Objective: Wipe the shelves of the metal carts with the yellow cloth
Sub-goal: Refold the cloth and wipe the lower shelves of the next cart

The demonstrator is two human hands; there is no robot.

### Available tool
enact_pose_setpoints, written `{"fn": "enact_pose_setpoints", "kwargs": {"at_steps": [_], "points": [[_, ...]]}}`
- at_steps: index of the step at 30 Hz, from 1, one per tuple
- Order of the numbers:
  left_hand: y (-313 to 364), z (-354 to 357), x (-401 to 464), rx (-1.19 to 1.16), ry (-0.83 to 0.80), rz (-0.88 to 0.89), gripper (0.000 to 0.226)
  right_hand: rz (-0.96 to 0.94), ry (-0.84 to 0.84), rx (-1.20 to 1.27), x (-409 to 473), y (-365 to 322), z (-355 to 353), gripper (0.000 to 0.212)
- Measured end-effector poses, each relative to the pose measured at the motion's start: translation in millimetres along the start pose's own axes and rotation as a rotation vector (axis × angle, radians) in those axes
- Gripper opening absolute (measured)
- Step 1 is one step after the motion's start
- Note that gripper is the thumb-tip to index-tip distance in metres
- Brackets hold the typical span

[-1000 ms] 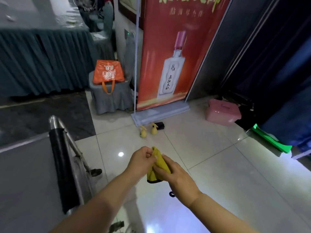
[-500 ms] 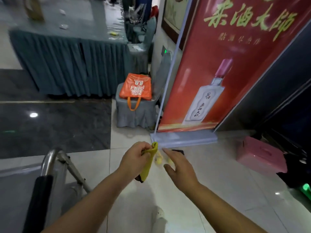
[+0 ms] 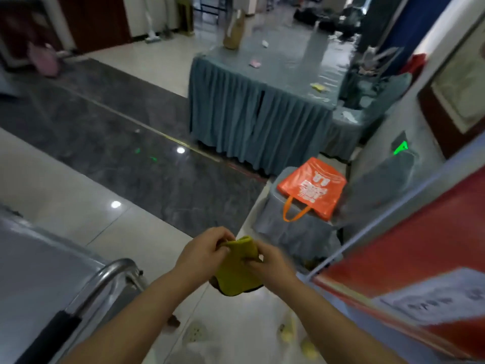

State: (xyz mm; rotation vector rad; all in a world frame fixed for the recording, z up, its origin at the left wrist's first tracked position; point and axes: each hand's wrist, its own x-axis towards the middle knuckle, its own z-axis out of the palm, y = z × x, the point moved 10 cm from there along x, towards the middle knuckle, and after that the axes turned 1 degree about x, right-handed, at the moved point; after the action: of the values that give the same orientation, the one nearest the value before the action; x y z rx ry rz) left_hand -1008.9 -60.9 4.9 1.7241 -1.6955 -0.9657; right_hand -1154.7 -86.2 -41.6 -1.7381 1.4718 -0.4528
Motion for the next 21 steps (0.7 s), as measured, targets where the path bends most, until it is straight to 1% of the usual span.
{"fn": "enact_pose_setpoints", "kwargs": {"at_steps": [2,5,6,9,10,12,13,15,16,18,21], "points": [[-17,-22,33,0.013,0.047,-0.050,0.015,-0.033,-0.018,-0.016,44,-19,3,0.039],[-40,-51,85,-0.016,0.038,-0.095,0.027,-0.090,-0.059,-0.100,112,-49,12,0.026],[-44,-61,102,-0.030,0.038,-0.100,0.025,-0.103,-0.070,-0.127,133,-60,14,0.023],[-59,-100,146,-0.067,0.091,-0.117,0.006,-0.133,-0.096,-0.178,191,-95,17,0.027],[-64,-115,158,-0.083,0.124,-0.118,0.005,-0.151,-0.100,-0.188,209,-107,18,0.025],[-71,-146,176,-0.112,0.195,-0.114,0.008,-0.152,-0.123,-0.196,241,-123,22,0.014],[-74,-163,183,-0.135,0.235,-0.110,0.008,-0.147,-0.137,-0.195,256,-129,25,0.014],[-87,-200,193,-0.175,0.333,-0.117,0.010,-0.143,-0.188,-0.226,286,-141,38,0.026],[-96,-219,197,-0.185,0.383,-0.129,0.010,-0.139,-0.212,-0.248,300,-148,46,0.028],[-118,-255,203,-0.188,0.484,-0.172,0.011,-0.140,-0.252,-0.214,330,-163,67,0.029],[-165,-295,203,-0.209,0.652,-0.305,0.011,-0.136,-0.323,-0.121,375,-189,105,0.031]]}}
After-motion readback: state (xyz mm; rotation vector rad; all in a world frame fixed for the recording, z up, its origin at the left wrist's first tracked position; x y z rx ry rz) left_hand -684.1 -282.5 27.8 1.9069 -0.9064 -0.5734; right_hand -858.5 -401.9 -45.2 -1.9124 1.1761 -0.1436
